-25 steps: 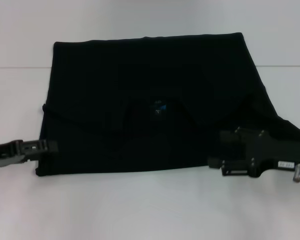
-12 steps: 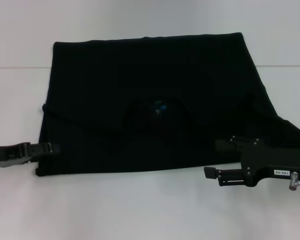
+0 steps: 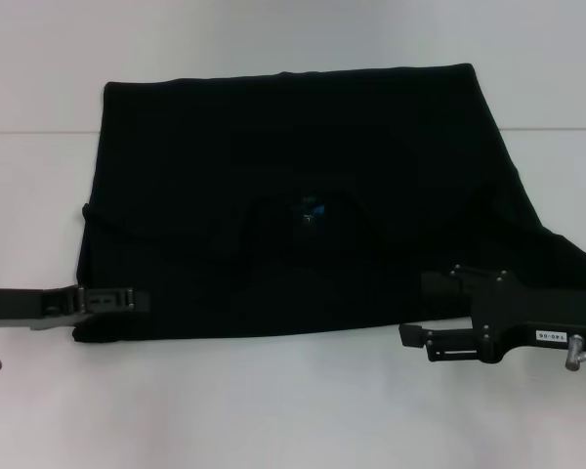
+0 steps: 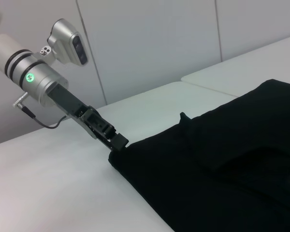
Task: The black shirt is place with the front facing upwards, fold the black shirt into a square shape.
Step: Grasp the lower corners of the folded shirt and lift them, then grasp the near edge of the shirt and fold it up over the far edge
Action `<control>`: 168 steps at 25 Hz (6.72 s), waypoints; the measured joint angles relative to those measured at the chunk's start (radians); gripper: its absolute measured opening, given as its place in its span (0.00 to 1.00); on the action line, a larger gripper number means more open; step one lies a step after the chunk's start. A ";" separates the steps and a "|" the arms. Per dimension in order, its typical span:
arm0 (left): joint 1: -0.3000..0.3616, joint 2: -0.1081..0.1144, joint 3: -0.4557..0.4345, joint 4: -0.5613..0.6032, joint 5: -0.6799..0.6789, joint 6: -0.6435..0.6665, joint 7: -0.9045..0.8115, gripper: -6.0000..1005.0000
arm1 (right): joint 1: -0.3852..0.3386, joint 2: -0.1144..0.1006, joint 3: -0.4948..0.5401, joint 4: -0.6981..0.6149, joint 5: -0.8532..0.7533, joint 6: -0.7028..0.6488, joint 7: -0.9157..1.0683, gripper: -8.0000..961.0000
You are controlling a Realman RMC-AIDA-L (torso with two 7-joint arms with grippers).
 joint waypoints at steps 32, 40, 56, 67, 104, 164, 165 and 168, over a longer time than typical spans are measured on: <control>-0.024 0.013 0.104 0.003 -0.001 -0.025 -0.084 0.10 | 0.039 -0.211 -0.025 -0.197 -0.146 -0.006 0.856 0.98; -0.019 0.015 0.100 0.005 -0.008 -0.019 -0.083 0.05 | 0.120 -0.231 -0.022 -0.288 -0.459 0.000 1.026 0.98; -0.018 0.018 0.100 0.007 -0.009 -0.010 -0.085 0.05 | 0.157 -0.140 -0.114 -0.215 -0.546 0.216 0.886 0.98; -0.021 0.018 0.098 0.007 -0.009 -0.009 -0.087 0.05 | 0.186 -0.128 -0.124 -0.112 -0.546 0.276 0.853 0.98; -0.023 0.039 0.071 0.006 -0.013 0.095 -0.067 0.05 | 0.212 -0.155 -0.115 -0.105 -0.540 0.143 0.895 0.09; -0.151 -0.041 -0.359 -0.064 -0.064 -0.413 0.010 0.05 | 0.293 -0.072 0.169 0.113 -0.095 0.626 0.802 0.06; -0.158 -0.054 -0.359 -0.065 -0.064 -0.440 0.025 0.05 | 0.305 -0.038 0.168 0.117 -0.094 0.698 0.765 0.06; -0.175 -0.090 -0.359 -0.064 -0.068 -0.516 0.060 0.05 | 0.315 -0.006 0.167 0.122 -0.092 0.774 0.718 0.06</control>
